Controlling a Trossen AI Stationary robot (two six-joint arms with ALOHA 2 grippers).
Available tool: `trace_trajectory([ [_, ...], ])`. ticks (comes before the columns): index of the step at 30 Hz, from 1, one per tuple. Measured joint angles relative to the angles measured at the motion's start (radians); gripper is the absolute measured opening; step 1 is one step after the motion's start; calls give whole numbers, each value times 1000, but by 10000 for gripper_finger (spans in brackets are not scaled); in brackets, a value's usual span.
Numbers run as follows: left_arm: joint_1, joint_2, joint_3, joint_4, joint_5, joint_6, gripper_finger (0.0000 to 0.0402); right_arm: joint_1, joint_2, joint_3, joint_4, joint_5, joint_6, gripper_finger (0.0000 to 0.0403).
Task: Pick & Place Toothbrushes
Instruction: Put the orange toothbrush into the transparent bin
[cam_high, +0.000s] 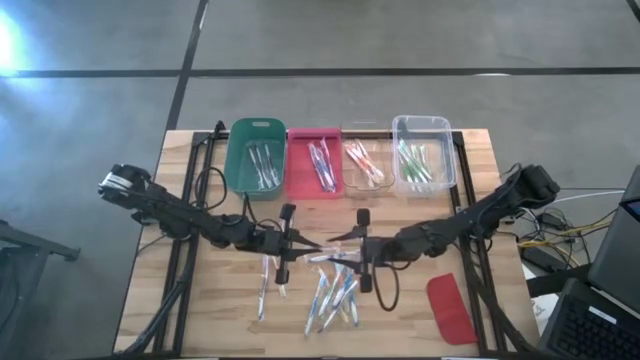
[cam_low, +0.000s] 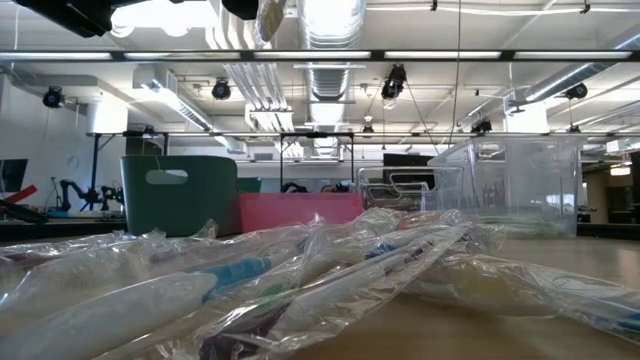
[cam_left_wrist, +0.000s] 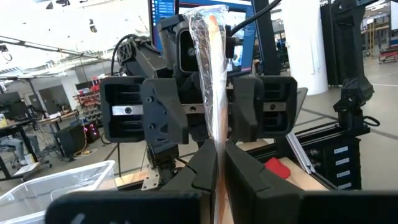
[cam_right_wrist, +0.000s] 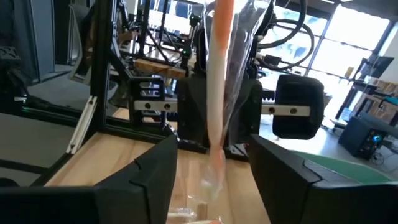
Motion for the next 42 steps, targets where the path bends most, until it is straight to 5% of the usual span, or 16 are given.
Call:
trace_trajectory([
  [11,1,0,0,-4,0,0,23,-2,43,56,3,0,-27,185],
  [30,1,0,0,-8,2,0,23,-3,54,65,1,4,-67,21],
  [42,1,0,0,-32,37,-46,36,-3,54,63,-3,-1,-80,25],
])
